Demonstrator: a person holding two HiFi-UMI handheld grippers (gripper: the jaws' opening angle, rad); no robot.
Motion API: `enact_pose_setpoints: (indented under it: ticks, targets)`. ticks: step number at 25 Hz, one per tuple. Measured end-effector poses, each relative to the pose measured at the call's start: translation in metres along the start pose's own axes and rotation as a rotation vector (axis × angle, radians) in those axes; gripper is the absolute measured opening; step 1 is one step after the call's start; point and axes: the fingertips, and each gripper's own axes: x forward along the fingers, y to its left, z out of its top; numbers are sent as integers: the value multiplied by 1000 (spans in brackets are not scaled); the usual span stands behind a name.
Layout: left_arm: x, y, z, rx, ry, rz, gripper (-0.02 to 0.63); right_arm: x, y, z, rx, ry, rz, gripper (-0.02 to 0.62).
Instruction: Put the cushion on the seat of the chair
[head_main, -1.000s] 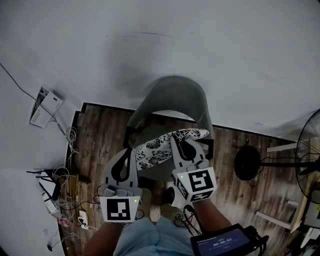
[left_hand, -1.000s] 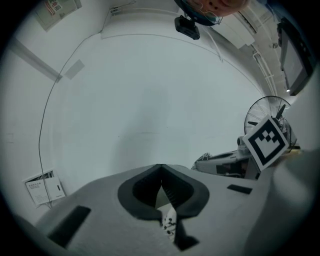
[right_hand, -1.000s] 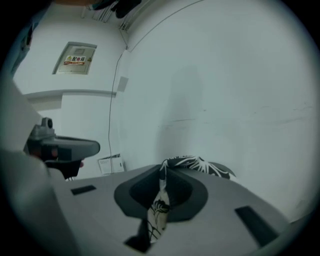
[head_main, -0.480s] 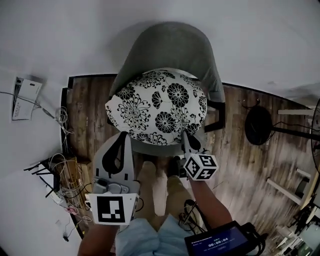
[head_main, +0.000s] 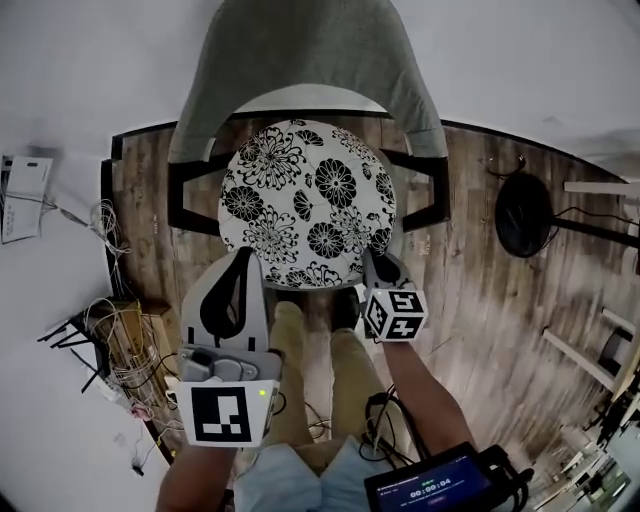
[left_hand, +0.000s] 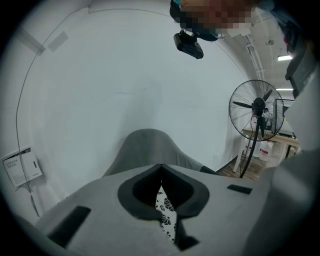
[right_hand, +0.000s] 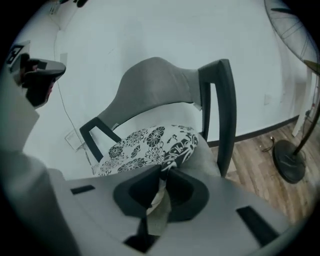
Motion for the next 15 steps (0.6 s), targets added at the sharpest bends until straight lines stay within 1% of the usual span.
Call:
enact_pose_setpoints:
  ticks: [2,4,10,15]
  targets:
    - [5,-7,0,3,-5,-8,9,-3,-1,13,-57,-22,1,28]
    - [8,-12,0,7,-6,-14,9,-4,-5,17,-79,-27,5,29]
    - [12,-24,0,10,5,-25,9,-11,-29,-10,-5,49,-12,29]
    - [13,-34,2,16,4,-39,9,-13,-33,-20,22,63,-12,35]
